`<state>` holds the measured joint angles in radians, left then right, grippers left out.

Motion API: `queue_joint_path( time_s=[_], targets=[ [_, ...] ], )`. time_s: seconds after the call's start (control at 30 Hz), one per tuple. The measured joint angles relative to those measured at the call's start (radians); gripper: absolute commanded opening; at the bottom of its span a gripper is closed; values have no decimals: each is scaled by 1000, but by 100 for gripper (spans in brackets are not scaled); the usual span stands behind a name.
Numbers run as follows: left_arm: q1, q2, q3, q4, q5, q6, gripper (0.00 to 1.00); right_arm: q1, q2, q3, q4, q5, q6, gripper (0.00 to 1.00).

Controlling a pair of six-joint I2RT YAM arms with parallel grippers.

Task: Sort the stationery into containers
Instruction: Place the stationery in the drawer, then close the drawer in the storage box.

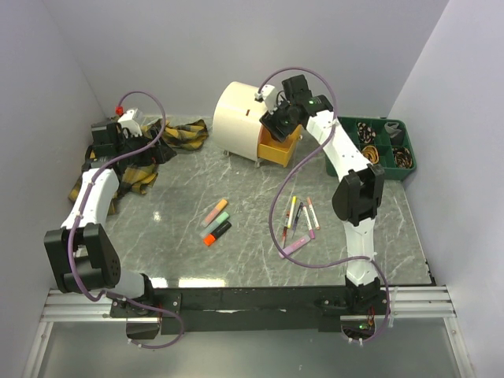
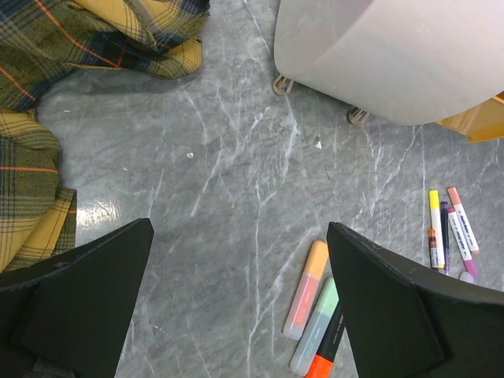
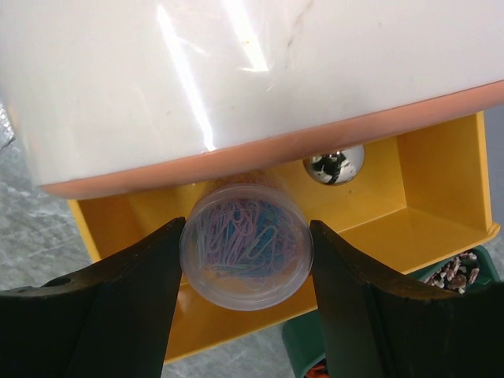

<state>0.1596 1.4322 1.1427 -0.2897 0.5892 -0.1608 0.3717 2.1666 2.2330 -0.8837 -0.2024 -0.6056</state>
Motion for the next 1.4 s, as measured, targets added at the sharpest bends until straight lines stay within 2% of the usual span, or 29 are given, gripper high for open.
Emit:
queue_joint_path(
  time_s=[0.3, 0.57, 0.8, 1.0, 1.3, 1.33, 1.4],
  targets=[
    [-9, 35, 0, -8, -2, 2, 99, -1, 23, 0, 54, 21, 56, 71],
    [-18, 56, 7, -7, 1, -9, 100, -2, 22, -7, 91, 58, 74, 82],
    [-22, 75, 41, -6, 15, -18, 99, -2, -12, -36, 94, 71, 92, 82],
    [-31, 78, 56, 4, 34, -17, 100, -18, -109, -68, 98, 39, 153, 82],
    [-34, 240, 284, 89, 108, -45, 99, -175, -332, -199, 164, -66, 439, 78],
    [-36, 269, 320, 86, 115, -51, 99, -193, -340, -218, 170, -79, 467, 77],
    [-42, 322, 394, 91, 121, -78, 99, -225, -347, -260, 179, -103, 517, 60]
  ],
)
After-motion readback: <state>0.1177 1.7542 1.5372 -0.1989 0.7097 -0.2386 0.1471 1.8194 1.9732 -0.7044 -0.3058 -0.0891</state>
